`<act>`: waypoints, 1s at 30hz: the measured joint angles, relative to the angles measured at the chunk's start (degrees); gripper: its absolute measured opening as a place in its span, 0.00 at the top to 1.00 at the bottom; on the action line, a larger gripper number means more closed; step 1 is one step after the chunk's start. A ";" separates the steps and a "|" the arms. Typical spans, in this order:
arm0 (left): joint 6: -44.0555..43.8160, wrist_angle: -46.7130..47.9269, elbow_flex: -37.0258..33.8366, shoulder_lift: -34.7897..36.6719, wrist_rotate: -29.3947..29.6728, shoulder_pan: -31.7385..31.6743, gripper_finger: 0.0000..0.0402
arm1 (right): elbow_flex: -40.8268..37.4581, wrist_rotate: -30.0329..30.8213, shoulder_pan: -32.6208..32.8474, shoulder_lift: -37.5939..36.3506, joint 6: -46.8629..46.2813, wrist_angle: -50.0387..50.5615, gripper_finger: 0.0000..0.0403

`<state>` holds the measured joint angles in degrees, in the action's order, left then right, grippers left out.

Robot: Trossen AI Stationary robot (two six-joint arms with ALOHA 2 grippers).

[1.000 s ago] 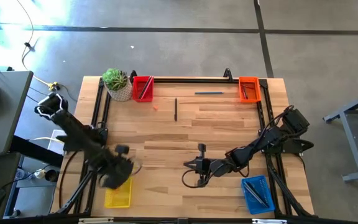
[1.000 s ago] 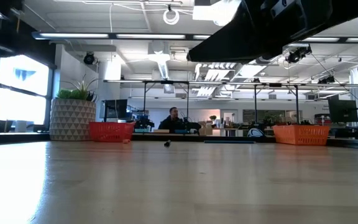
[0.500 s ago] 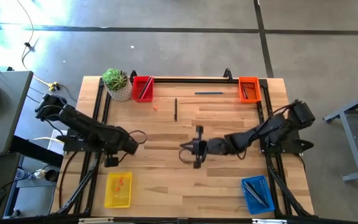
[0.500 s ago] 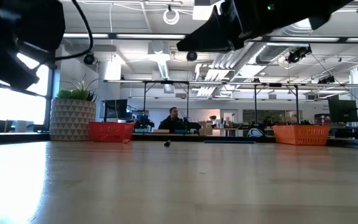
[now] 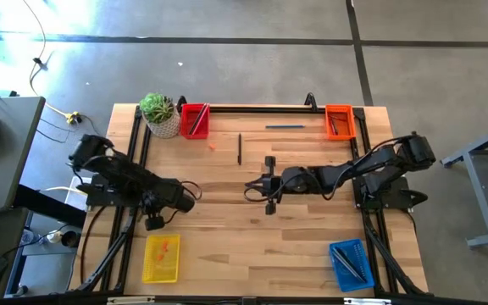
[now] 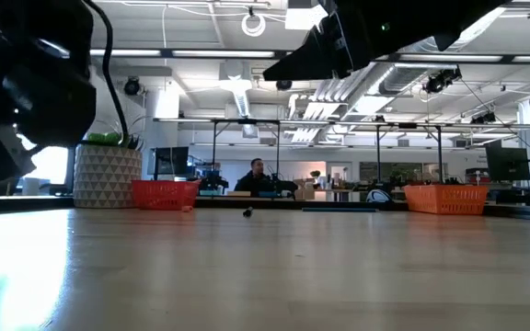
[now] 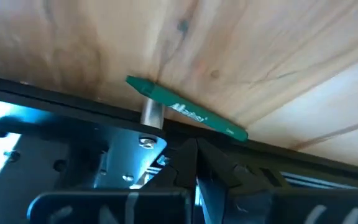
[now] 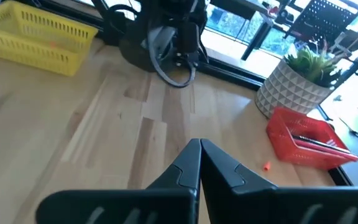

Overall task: Sort crayons/erasers/pens/pencils in bins
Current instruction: Put the green crayon into the orange bin

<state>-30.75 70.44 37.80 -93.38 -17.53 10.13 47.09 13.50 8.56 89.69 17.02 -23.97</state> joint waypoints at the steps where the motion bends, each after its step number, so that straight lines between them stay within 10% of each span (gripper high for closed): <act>1: 0.60 -0.01 0.00 -1.16 -0.54 0.01 1.00 | 0.00 -0.02 -0.11 -0.01 0.00 0.34 1.00; 18: 7.40 -3.41 1.13 -10.54 -0.36 0.22 1.00 | -0.02 -0.22 -0.33 -0.02 1.49 2.15 1.00; 30: 11.02 0.49 13.89 -10.61 10.74 -1.21 1.00 | -0.02 -0.22 -0.33 -0.02 1.50 2.36 1.00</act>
<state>-19.74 70.94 51.69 -103.98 -6.79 8.92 47.07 13.28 8.23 89.67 18.52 -21.61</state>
